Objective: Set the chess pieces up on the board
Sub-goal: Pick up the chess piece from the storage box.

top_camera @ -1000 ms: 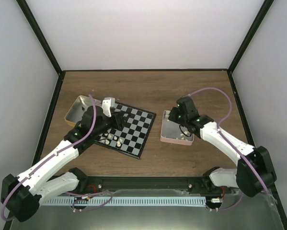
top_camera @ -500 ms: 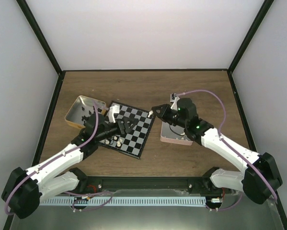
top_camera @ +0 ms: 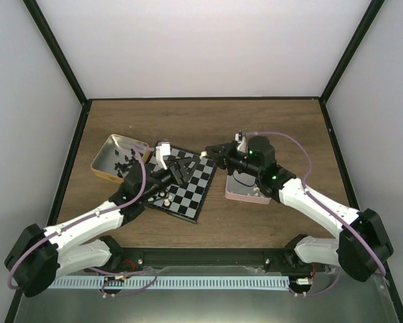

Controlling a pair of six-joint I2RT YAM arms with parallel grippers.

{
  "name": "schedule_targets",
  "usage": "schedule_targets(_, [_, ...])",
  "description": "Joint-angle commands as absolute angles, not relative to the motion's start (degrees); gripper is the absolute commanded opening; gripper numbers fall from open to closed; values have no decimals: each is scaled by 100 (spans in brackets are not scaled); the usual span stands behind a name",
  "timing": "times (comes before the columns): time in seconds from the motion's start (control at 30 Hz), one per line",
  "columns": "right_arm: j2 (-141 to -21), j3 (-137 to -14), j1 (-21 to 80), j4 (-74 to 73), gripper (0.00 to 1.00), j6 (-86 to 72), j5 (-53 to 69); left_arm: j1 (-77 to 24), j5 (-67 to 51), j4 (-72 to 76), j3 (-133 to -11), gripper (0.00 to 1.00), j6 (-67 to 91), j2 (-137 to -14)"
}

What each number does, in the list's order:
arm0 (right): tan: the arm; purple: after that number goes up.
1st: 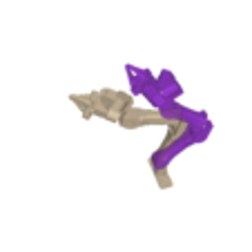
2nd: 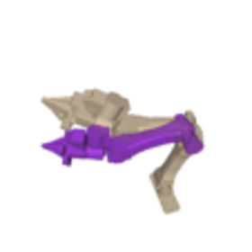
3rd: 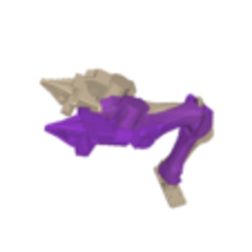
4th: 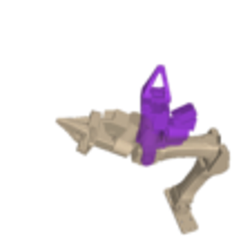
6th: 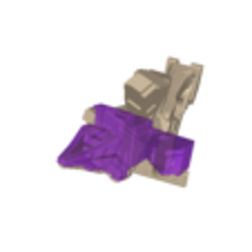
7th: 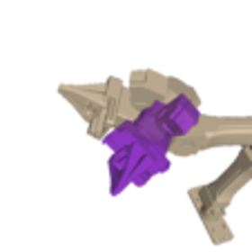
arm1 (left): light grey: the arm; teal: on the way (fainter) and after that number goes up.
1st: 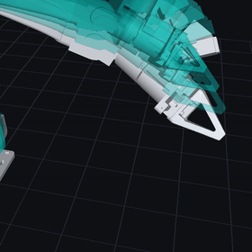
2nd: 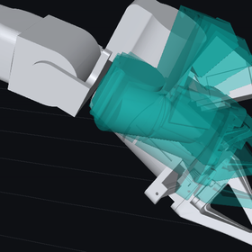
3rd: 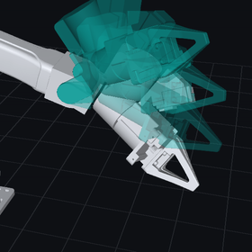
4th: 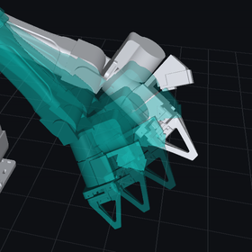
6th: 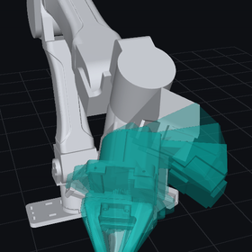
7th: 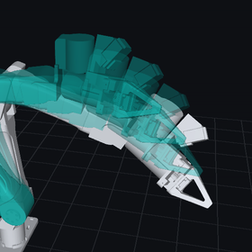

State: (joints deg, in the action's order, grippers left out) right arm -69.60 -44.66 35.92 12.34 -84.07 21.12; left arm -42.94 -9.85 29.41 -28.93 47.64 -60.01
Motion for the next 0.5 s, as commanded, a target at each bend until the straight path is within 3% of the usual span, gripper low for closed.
schedule_targets(0.0, [-6986, -4678, 3655, 1297, 8, -8741, 2241, -4379, -763, 3386, -3090, 63, 4623, -6258])
schedule_targets(0.27, [-6987, -4735, 3674, 1123, 8, -8624, 2154, -4480, -700, 3528, -3165, 40, 4564, -6409])
schedule_targets(0.47, [-7028, -4701, 3683, 1150, 8, -8610, 2175, -4485, -761, 3551, -3240, 36, 4557, -6539])
